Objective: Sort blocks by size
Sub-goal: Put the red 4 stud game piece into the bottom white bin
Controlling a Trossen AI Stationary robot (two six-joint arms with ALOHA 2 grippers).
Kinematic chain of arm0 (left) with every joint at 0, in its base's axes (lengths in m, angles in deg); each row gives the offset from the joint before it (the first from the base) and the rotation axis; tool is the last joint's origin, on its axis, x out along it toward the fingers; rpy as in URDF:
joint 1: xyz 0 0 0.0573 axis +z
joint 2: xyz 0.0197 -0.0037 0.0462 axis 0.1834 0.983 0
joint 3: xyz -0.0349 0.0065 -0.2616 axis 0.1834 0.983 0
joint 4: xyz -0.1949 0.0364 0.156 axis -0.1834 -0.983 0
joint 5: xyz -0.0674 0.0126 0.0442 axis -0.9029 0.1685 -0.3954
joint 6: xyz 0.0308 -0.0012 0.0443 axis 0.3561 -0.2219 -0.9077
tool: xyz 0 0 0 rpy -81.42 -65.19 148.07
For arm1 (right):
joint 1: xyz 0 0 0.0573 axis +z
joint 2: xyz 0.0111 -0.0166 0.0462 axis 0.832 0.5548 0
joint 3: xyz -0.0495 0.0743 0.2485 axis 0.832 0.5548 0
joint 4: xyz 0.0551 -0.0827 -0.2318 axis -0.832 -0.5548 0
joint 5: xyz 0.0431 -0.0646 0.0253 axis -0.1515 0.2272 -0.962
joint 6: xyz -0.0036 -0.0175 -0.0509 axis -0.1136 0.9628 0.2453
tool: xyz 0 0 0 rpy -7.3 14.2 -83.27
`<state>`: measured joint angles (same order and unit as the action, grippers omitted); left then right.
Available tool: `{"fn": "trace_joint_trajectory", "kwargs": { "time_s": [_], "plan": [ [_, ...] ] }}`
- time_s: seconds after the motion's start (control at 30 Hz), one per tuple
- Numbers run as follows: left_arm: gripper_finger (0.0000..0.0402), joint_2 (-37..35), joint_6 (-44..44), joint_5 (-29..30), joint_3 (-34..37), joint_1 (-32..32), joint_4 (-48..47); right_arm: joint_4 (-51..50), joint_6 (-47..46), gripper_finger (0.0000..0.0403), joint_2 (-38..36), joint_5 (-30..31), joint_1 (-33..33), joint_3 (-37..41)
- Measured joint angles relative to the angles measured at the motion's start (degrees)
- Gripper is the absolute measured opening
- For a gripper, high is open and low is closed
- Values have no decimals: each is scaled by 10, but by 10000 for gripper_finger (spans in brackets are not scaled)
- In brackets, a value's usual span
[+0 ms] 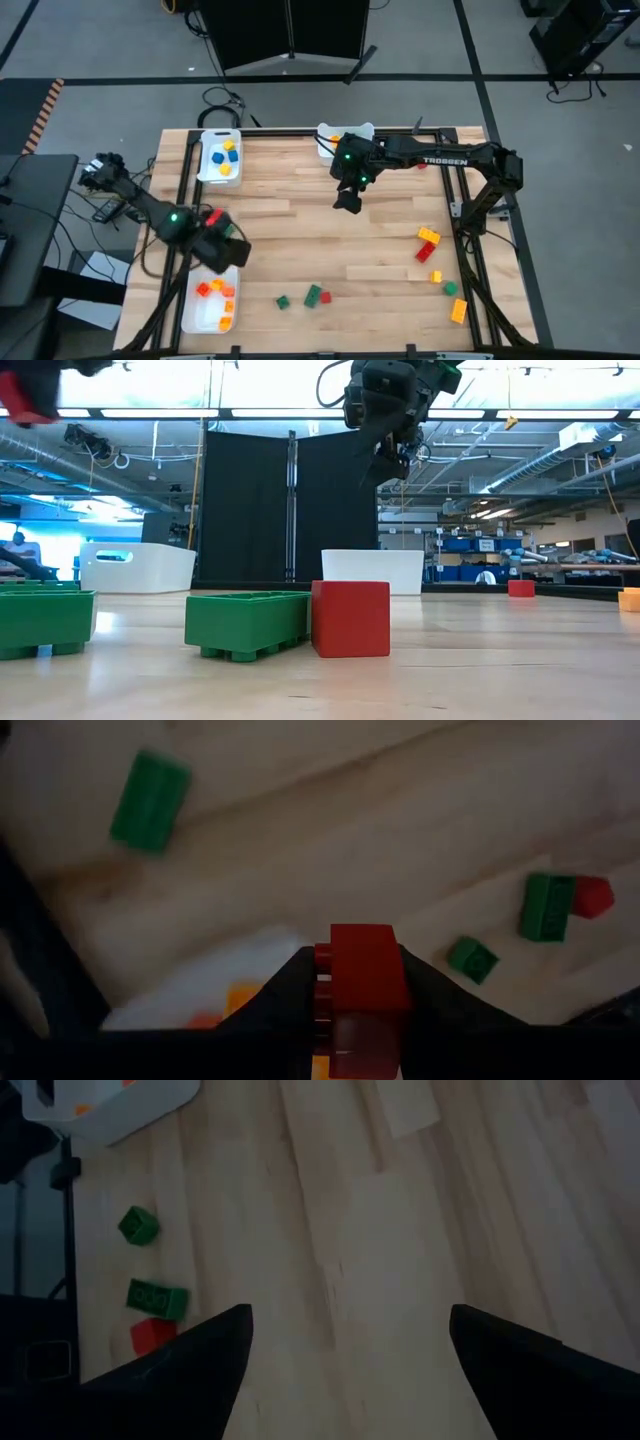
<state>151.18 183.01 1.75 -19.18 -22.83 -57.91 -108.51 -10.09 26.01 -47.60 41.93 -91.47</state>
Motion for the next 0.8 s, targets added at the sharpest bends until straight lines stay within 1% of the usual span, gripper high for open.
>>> {"fn": "trace_joint_trajectory", "kwargs": {
  "time_s": [0.1, 0.23, 0.3, 0.4, 0.5, 0.63, 0.8],
  "plan": [
    [99, 19, 96, -7, 0, -44, -11, 0, 6, 350, 0, 0, 0, 0],
    [99, 43, 178, -58, 7, -81, -22, 0, 11, 350, 0, 0, 0, 0],
    [99, 52, 207, -73, 21, -94, -14, 0, 11, 350, 0, 1, 0, 0],
    [99, 61, 223, -79, 47, -102, 41, 0, 12, 350, 0, 1, 0, 0],
    [99, 69, 223, -79, 88, -102, 92, 0, 16, 350, 0, 1, 0, 0],
    [99, 84, 225, -83, 140, -106, 128, 0, 16, 350, 0, 1, 0, 0],
    [99, 84, 226, -83, 197, -106, 199, 0, 16, 350, 0, 1, 0, 0]
  ]
}}
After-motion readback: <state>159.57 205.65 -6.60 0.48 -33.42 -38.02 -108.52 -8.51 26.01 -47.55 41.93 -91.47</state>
